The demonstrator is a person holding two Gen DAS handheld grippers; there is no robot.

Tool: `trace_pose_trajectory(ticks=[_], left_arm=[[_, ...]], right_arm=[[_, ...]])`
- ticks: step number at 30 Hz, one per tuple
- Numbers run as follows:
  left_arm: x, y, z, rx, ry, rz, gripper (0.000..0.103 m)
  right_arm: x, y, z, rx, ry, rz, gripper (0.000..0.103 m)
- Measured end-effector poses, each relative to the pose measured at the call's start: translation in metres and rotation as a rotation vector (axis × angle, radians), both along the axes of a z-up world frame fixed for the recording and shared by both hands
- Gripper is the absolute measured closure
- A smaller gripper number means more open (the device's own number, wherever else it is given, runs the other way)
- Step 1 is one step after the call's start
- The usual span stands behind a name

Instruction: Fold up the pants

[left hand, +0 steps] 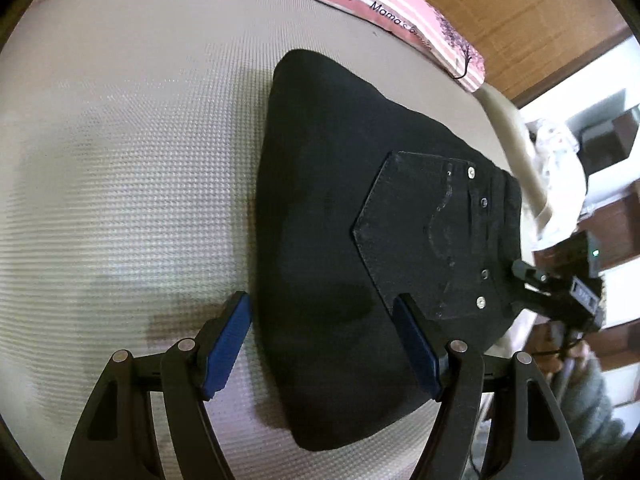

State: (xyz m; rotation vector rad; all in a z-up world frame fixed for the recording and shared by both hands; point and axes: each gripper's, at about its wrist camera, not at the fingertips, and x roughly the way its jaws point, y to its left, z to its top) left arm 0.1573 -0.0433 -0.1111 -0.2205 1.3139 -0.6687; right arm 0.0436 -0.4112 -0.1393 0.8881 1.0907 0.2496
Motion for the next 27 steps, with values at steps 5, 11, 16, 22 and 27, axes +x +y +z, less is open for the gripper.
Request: trace_pose_trajectory(ticks=[5, 11, 16, 22, 27], left_arm=[[0.009, 0.002, -0.003, -0.072, 0.037, -0.004, 0.030], [0.019, 0.014, -0.010, -0.182, 0.106, 0.003, 0.030], [0.024, 0.015, -0.011, -0.213, 0.118, -0.008, 0.030], [0.030, -0.001, -0.007, -0.171, 0.063, -0.054, 0.028], [0.032, -0.002, -0.008, -0.190, 0.037, -0.063, 0.022]], right_arm=[[0.000, -0.008, -0.006, 0.078, -0.008, 0.040, 0.037], [0.004, -0.014, -0.008, 0.111, -0.009, 0.069, 0.038], [0.008, -0.014, -0.010, 0.121, -0.013, 0.081, 0.037], [0.032, 0.001, -0.012, 0.141, -0.035, 0.132, 0.036], [0.048, 0.009, -0.013, 0.151, -0.035, 0.155, 0.038]])
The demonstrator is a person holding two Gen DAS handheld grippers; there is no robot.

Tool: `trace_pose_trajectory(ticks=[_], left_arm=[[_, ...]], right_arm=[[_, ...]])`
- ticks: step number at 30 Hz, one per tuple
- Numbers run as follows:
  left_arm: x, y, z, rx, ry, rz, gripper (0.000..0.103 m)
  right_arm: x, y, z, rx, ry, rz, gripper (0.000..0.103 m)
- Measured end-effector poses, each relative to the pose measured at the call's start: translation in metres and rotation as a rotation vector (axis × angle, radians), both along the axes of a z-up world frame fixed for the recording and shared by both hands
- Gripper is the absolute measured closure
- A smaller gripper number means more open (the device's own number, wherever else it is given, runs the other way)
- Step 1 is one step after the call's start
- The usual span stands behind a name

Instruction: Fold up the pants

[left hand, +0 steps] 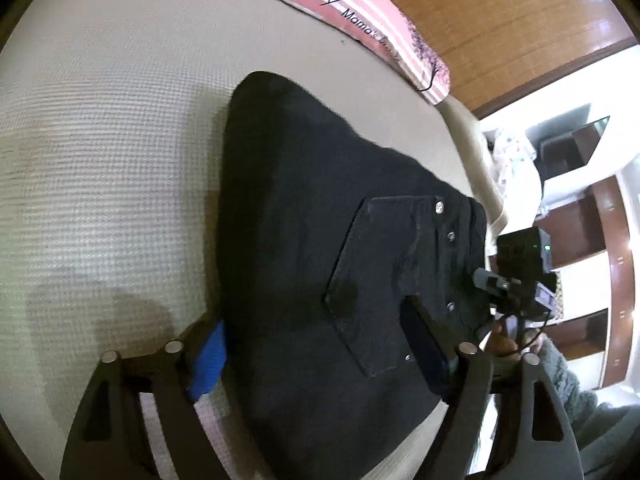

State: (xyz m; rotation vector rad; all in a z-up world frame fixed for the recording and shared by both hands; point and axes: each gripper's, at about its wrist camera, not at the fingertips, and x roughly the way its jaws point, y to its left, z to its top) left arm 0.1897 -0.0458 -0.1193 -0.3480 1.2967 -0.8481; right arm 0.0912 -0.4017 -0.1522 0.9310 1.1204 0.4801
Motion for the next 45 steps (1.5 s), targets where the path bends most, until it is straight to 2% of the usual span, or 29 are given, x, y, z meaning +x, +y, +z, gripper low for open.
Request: trace_pose_trajectory(ticks=[3, 6, 8, 11, 14, 17, 20, 24, 29, 37, 45], left_arm=[[0.002, 0.000, -0.001, -0.008, -0.016, 0.020, 0.022], [-0.001, -0.004, 0.001, 0.030, -0.030, 0.043, 0.023], [-0.005, -0.005, 0.003, 0.088, -0.065, 0.048, 0.040], [-0.008, -0.002, 0.003, 0.156, -0.096, 0.061, 0.059], [-0.009, -0.003, 0.004, 0.175, -0.095, 0.086, 0.064], [-0.018, -0.014, 0.010, 0.254, -0.174, 0.074, 0.069], [-0.022, -0.021, 0.016, 0.301, -0.216, 0.067, 0.073], [-0.025, -0.027, 0.024, 0.334, -0.245, 0.062, 0.078], [-0.030, -0.029, 0.032, 0.340, -0.278, 0.050, 0.084], [-0.031, -0.007, 0.044, 0.334, -0.281, 0.090, 0.085], [-0.019, 0.024, 0.052, 0.359, -0.295, 0.153, 0.085]], right_arm=[[0.006, 0.002, -0.002, -0.004, -0.005, -0.026, 0.044], [0.007, 0.003, -0.006, -0.001, 0.005, -0.070, 0.057], [0.003, 0.002, -0.007, -0.002, 0.008, -0.085, 0.062], [-0.004, 0.002, -0.003, -0.015, 0.011, -0.112, 0.066], [-0.007, 0.005, 0.005, -0.059, 0.006, -0.124, 0.068], [-0.008, 0.010, 0.013, -0.113, 0.010, -0.137, 0.070], [-0.010, 0.014, 0.020, -0.153, 0.011, -0.152, 0.071], [-0.010, 0.022, 0.027, -0.181, 0.009, -0.175, 0.074], [-0.007, 0.031, 0.037, -0.193, -0.004, -0.184, 0.076], [0.004, 0.050, 0.047, -0.172, -0.007, -0.168, 0.077], [0.035, 0.085, 0.049, -0.141, -0.020, -0.122, 0.077]])
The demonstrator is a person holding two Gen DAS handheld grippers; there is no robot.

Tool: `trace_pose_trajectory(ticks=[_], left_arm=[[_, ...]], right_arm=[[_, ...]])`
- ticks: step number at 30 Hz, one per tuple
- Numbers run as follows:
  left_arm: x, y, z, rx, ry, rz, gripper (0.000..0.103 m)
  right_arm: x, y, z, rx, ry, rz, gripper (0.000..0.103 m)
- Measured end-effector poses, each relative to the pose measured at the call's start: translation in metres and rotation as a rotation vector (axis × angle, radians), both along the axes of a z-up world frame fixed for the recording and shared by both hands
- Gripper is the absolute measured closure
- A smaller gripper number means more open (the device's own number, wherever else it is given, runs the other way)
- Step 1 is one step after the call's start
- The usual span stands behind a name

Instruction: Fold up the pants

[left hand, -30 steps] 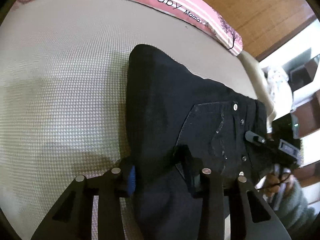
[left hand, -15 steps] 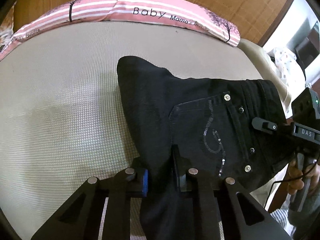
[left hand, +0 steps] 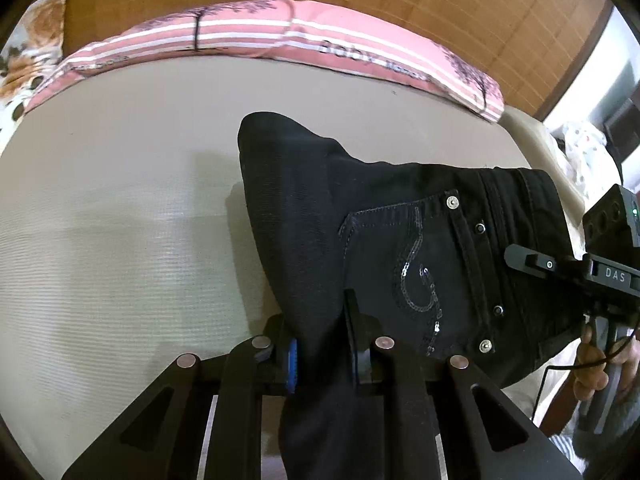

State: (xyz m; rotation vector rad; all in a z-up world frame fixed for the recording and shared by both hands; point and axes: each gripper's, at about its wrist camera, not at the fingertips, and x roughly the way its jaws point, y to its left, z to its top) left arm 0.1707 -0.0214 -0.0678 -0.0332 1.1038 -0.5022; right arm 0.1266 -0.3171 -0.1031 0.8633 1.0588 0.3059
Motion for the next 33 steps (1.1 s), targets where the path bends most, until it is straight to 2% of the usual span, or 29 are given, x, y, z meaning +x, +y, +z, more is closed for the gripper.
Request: trace_pose_trajectory(ticks=[20, 33], left_arm=[[0.065, 0.054, 0.014, -0.020, -0.044, 0.105, 0.085], [0.104, 0.071, 0.004, -0.006, -0.033, 0.135, 0.085]], right_arm=[[0.091, 0.048, 0.008, 0.023, -0.015, 0.062, 0.077], [0.130, 0.065, -0.004, 0.039, 0.014, 0.075, 0.077]])
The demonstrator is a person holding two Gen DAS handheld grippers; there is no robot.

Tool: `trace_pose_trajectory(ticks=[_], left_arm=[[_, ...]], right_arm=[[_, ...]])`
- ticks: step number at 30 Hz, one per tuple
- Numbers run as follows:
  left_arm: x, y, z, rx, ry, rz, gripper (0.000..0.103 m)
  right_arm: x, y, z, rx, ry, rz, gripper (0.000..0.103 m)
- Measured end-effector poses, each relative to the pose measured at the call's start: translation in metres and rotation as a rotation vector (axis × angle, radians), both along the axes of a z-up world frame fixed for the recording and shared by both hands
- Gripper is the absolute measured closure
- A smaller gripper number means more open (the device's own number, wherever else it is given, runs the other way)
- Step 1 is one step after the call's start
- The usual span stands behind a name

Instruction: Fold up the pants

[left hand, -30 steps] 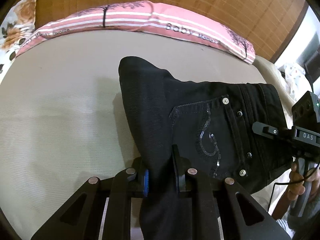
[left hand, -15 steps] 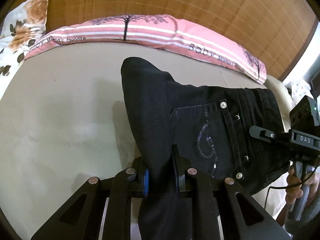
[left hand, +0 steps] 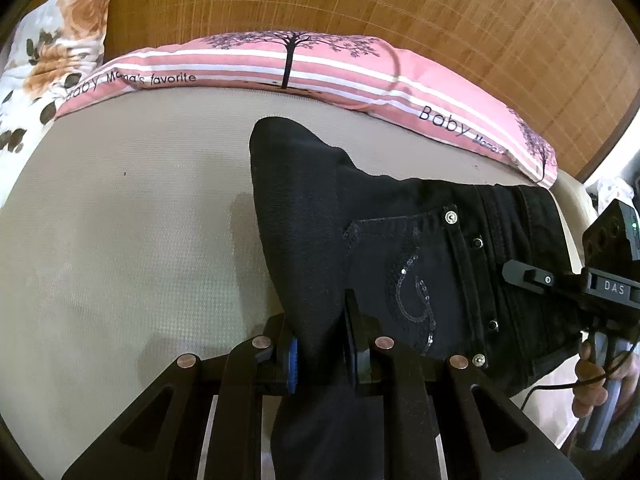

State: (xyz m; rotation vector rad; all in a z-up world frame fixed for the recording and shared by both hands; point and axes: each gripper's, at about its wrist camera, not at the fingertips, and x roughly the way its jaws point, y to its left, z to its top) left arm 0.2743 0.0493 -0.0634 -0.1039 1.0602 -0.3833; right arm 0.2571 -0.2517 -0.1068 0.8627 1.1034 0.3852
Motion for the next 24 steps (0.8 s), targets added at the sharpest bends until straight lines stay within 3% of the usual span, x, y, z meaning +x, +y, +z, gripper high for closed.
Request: trace_pose_trajectory(ticks=[7, 11, 13, 16, 24], left_arm=[[0.014, -0.003, -0.017, 0.029, -0.003, -0.006, 0.084], [0.016, -0.002, -0.033, 0.059, -0.006, 0.001, 0.073], [0.013, -0.005, -0.036, 0.099, -0.030, 0.003, 0.065], [0.010, -0.007, -0.036, 0.127, -0.039, 0.005, 0.060], [-0.020, -0.005, -0.036, 0.188, -0.059, 0.030, 0.053]], right_arm=[[0.012, 0.002, -0.008, -0.072, -0.014, -0.003, 0.077], [0.013, 0.005, -0.019, -0.191, -0.017, 0.002, 0.070], [0.011, 0.007, -0.022, -0.246, -0.028, 0.002, 0.059], [0.006, 0.008, -0.022, -0.281, -0.029, 0.001, 0.054], [-0.031, 0.014, -0.007, -0.391, -0.065, 0.002, 0.053]])
